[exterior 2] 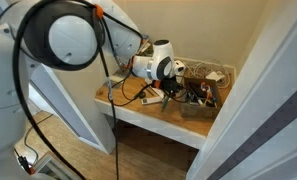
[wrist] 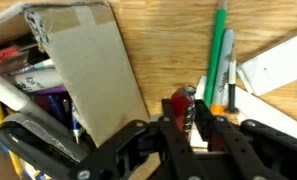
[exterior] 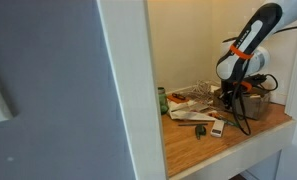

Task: Push the cardboard box and a little to the right, pick up the red object from the table and put it in the cardboard box, pull the cardboard box a little to the left

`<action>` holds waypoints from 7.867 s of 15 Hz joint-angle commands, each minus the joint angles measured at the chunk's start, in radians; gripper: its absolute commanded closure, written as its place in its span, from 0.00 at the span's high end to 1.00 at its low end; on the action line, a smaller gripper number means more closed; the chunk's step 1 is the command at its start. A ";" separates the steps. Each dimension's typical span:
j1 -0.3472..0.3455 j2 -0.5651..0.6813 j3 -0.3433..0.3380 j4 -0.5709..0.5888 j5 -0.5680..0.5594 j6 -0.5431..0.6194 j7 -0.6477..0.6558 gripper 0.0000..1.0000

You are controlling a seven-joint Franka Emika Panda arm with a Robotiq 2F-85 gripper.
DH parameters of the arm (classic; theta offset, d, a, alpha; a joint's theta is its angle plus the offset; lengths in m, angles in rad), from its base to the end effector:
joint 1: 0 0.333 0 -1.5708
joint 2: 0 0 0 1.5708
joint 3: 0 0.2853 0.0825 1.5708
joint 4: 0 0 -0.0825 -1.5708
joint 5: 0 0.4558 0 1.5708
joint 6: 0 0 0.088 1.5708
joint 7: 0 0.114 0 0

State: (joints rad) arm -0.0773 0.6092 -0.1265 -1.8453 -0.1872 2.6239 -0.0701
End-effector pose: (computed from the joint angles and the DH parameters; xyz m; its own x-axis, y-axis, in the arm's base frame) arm 0.6769 -0.1356 0.1248 0.9885 0.0635 0.1369 0.0353 -0.9793 0.1993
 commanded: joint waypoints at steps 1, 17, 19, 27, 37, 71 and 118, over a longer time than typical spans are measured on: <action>-0.030 -0.125 0.034 -0.076 0.045 -0.045 -0.037 0.07; -0.086 -0.100 -0.110 0.105 -0.056 -0.023 -0.018 0.07; -0.088 -0.057 -0.126 0.141 -0.063 -0.021 -0.008 0.07; -0.094 0.112 -0.154 0.295 -0.060 -0.019 0.031 0.07; -0.076 0.234 -0.205 0.410 -0.102 -0.061 0.079 0.07; -0.132 -0.058 0.038 0.157 0.016 -0.346 -0.260 1.00; -0.008 -0.261 0.021 0.006 0.109 -0.355 0.103 1.00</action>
State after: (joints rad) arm -0.1398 0.4398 -0.0720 -1.7529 -0.0253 2.2739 -0.0968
